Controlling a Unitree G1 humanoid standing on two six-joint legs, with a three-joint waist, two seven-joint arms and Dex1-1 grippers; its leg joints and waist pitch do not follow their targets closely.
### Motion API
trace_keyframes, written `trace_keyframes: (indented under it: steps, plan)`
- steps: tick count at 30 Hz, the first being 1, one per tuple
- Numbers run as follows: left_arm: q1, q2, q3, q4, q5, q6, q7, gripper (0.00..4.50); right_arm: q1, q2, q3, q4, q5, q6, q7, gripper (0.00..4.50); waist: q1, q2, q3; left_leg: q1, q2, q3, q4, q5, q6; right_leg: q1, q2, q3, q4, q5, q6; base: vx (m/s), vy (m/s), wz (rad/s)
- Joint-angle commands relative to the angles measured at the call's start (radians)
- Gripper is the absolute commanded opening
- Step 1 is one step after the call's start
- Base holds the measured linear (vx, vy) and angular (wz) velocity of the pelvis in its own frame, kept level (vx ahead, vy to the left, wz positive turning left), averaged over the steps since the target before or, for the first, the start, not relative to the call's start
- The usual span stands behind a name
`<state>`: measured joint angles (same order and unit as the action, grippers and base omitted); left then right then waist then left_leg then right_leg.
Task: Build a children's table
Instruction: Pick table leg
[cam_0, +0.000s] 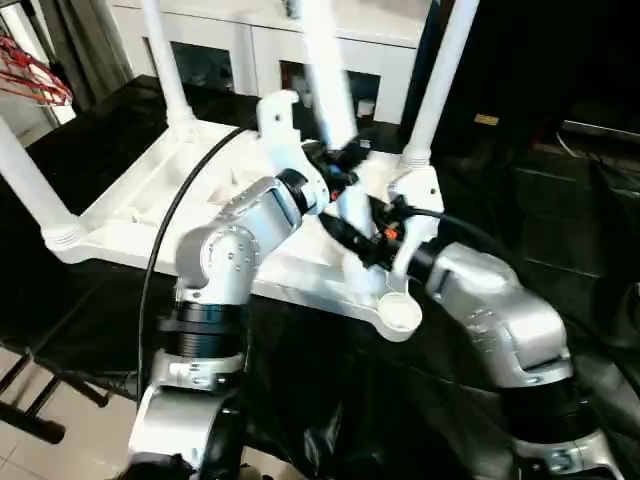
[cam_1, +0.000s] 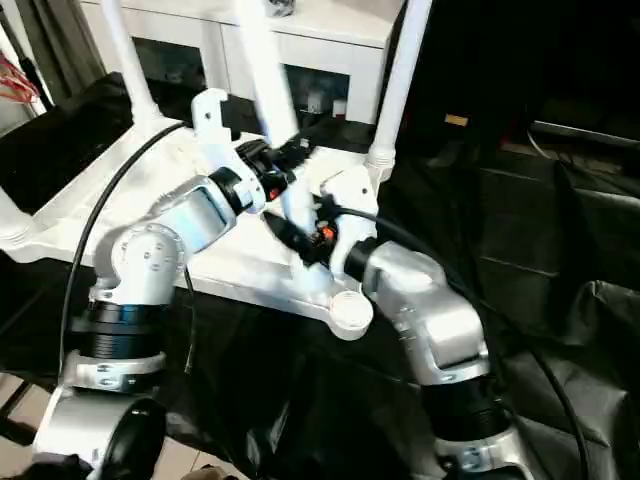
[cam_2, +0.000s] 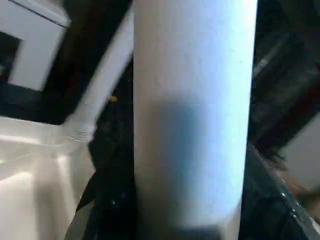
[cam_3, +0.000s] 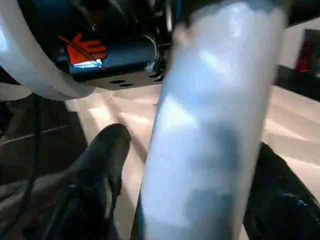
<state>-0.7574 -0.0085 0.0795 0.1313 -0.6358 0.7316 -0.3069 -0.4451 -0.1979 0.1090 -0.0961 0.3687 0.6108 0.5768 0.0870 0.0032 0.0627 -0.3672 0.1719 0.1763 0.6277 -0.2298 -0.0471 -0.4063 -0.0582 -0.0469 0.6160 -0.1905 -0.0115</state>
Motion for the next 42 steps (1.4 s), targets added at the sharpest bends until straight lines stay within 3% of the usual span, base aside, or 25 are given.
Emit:
trace_keyframes:
  steps: [1, 3, 10, 13, 17, 27, 28, 29, 32, 35, 36, 38, 40, 41, 42]
  plan:
    - [-0.006, 0.014, -0.021, -0.025, -0.030, 0.020, -0.071, 1.86, -0.025, -0.024, -0.025, -0.010, 0.045, 0.039, 0.048, 3.27, -0.001, 0.001, -0.075, 0.008, 0.048, -0.019, -0.070, 0.033, 0.054, 0.067, -0.079, 0.049, -0.046, 0.034, -0.259, 0.000, 0.000, 0.00]
    - [0.001, 0.057, -0.042, -0.034, -0.064, 0.040, -0.200, 1.86, -0.028, -0.079, -0.039, -0.018, 0.102, 0.071, 0.141, 3.27, 0.000, 0.000, -0.076, 0.009, 0.050, -0.017, -0.070, 0.031, 0.051, 0.066, -0.080, 0.051, -0.046, 0.026, -0.263, 0.000, 0.000, 0.00]
    - [0.011, 0.139, -0.081, -0.053, -0.137, 0.059, -0.488, 1.86, -0.031, -0.181, -0.035, -0.031, 0.185, 0.120, 0.322, 3.27, 0.003, -0.001, -0.076, 0.010, 0.052, -0.017, -0.069, 0.021, 0.061, 0.068, -0.083, 0.049, -0.045, 0.005, -0.276, 0.000, 0.000, 0.00]
    - [0.014, 0.159, -0.081, -0.074, -0.190, 0.081, -0.587, 1.86, -0.024, -0.226, -0.033, -0.050, 0.247, 0.165, 0.412, 2.93, 0.004, -0.001, -0.076, 0.011, 0.052, -0.016, -0.069, 0.016, 0.061, 0.068, -0.082, 0.049, -0.044, 0.007, -0.288, 0.000, 0.000, 0.00]
    - [0.017, 0.169, -0.083, -0.090, -0.211, 0.087, -0.629, 1.86, -0.020, -0.245, -0.029, -0.060, 0.279, 0.194, 0.446, 2.58, 0.005, -0.003, -0.075, 0.009, 0.053, -0.016, -0.069, 0.006, 0.055, 0.068, -0.084, 0.049, -0.046, -0.022, -0.285, 0.000, 0.000, 0.00]
    - [0.023, 0.181, -0.082, -0.096, -0.230, 0.086, -0.687, 1.86, -0.008, -0.255, -0.014, -0.073, 0.303, 0.211, 0.464, 1.91, 0.005, -0.005, -0.071, 0.008, 0.050, -0.017, -0.072, -0.040, 0.018, 0.064, -0.081, 0.050, -0.061, -0.161, -0.234, 0.000, 0.000, 0.00]
    - [0.024, 0.179, -0.083, -0.095, -0.226, 0.086, -0.681, 1.86, -0.005, -0.250, -0.014, -0.076, 0.303, 0.210, 0.457, 1.91, 0.006, -0.004, -0.071, 0.008, 0.050, -0.017, -0.072, -0.039, 0.017, 0.063, -0.081, 0.050, -0.061, -0.163, -0.233, 0.000, 0.000, 0.00]
    - [0.023, 0.176, -0.081, -0.090, -0.219, 0.083, -0.668, 2.21, -0.003, -0.244, -0.014, -0.077, 0.301, 0.208, 0.450, 1.91, 0.005, -0.005, -0.071, 0.008, 0.050, -0.017, -0.073, -0.041, 0.015, 0.062, -0.080, 0.050, -0.062, -0.168, -0.230, 0.000, 0.000, 0.00]
    - [0.019, 0.156, -0.074, -0.065, -0.160, 0.048, -0.569, 2.59, 0.010, -0.191, -0.015, -0.080, 0.273, 0.178, 0.362, 1.91, 0.004, -0.004, -0.071, 0.006, 0.052, -0.018, -0.073, -0.045, 0.006, 0.060, -0.082, 0.049, -0.063, -0.172, -0.226, 0.000, 0.000, 0.00]
    - [0.022, 0.134, -0.077, -0.061, -0.080, 0.008, -0.447, 2.63, 0.017, -0.133, -0.018, -0.080, 0.233, 0.148, 0.255, 1.91, 0.002, -0.003, -0.072, 0.006, 0.051, -0.019, -0.074, -0.040, -0.006, 0.060, -0.080, 0.049, -0.063, -0.164, -0.217, 0.000, 0.000, 0.00]
    - [0.022, 0.131, -0.078, -0.060, -0.066, 0.004, -0.428, 2.85, 0.018, -0.126, -0.018, -0.081, 0.229, 0.148, 0.241, 1.91, 0.001, -0.004, -0.072, 0.005, 0.050, -0.020, -0.075, -0.038, -0.006, 0.063, -0.080, 0.048, -0.062, -0.158, -0.213, 0.000, 0.000, 0.00]
    - [0.016, 0.091, -0.072, -0.048, 0.007, 0.029, -0.239, 3.07, 0.020, -0.071, -0.007, -0.082, 0.173, 0.118, 0.138, 1.91, -0.001, -0.005, -0.072, 0.005, 0.050, -0.020, -0.075, -0.036, -0.011, 0.061, -0.078, 0.048, -0.062, -0.156, -0.207, 0.000, 0.000, 0.00]
    - [0.015, 0.074, -0.066, -0.046, 0.024, 0.038, -0.179, 3.09, 0.020, -0.052, -0.003, -0.082, 0.155, 0.107, 0.107, 1.91, -0.001, -0.006, -0.073, 0.005, 0.049, -0.020, -0.074, -0.031, -0.014, 0.063, -0.079, 0.048, -0.062, -0.146, -0.207, 0.000, 0.000, 0.00]
    - [0.015, 0.041, -0.058, -0.042, 0.086, 0.045, -0.039, 3.09, 0.018, -0.009, -0.001, -0.079, 0.130, 0.097, 0.040, 1.91, -0.002, -0.006, -0.074, 0.005, 0.051, -0.020, -0.073, -0.020, -0.015, 0.061, -0.078, 0.050, -0.058, -0.127, -0.210, 0.000, 0.000, 0.00]
    - [0.017, 0.033, -0.063, -0.041, 0.121, 0.035, 0.012, 3.09, 0.017, 0.006, 0.001, -0.078, 0.117, 0.089, 0.016, 1.91, -0.003, -0.007, -0.073, 0.003, 0.050, -0.021, -0.074, -0.021, -0.013, 0.063, -0.078, 0.049, -0.060, -0.127, -0.208, 0.000, 0.000, 0.00]
